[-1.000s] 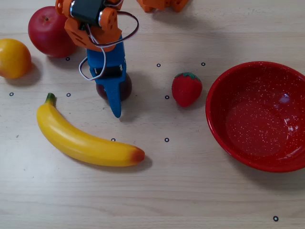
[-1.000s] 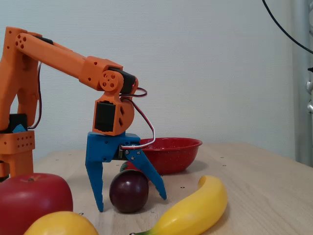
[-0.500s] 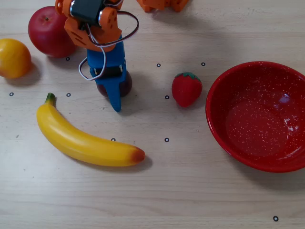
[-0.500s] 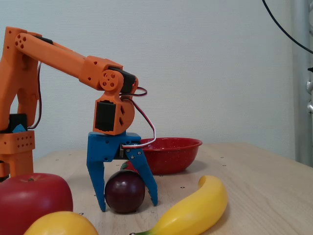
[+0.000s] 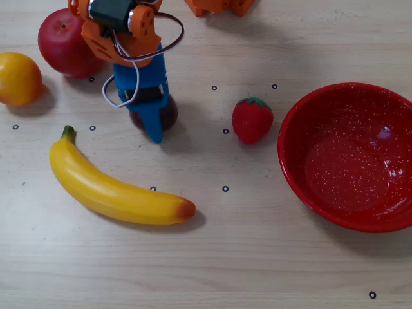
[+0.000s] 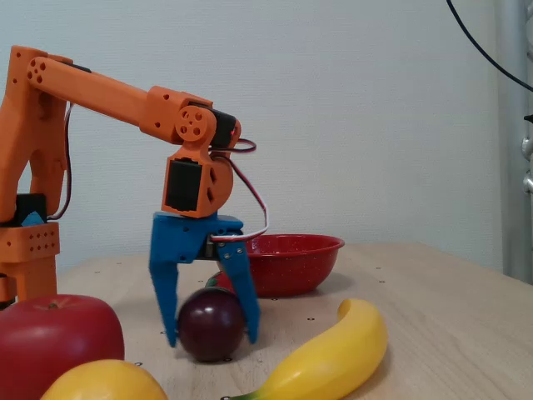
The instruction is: Put plum in the red bowl.
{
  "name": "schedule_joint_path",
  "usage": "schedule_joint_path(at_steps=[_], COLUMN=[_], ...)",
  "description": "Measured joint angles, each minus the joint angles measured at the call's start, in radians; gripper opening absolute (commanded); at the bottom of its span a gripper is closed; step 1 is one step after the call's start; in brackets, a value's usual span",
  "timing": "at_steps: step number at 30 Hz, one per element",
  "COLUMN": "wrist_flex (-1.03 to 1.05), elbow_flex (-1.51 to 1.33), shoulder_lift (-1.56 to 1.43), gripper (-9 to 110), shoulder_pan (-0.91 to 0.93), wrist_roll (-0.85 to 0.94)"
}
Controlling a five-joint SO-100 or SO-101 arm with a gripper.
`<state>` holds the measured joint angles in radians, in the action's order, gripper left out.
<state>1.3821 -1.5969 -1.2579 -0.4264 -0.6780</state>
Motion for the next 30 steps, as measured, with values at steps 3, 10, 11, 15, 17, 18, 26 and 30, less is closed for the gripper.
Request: schedule_joint_path(at_steps=[3,10,11,15,17,18,26,30], wrist_flex=[0.078,0.284,0.305,0.383,0.402,0.400,0.245,0.061], elbow_flex=[0.087,0.244,0.264,0.334,0.345,0.345,0.331,0.227], shoulder_lift=[0.000,-0.147,-0.176,-0.287,-0.344,-0.374,-0.551,-0.592], gripper=[0,0,0,0,0,0,0,0], shoulder_pan=[0.000,0.040,0.066,0.173,0.239,0.275,0.644,0.782], wrist_roll=[0.000,0.048,0.066,0.169,0.252,0.290,0.591,0.634])
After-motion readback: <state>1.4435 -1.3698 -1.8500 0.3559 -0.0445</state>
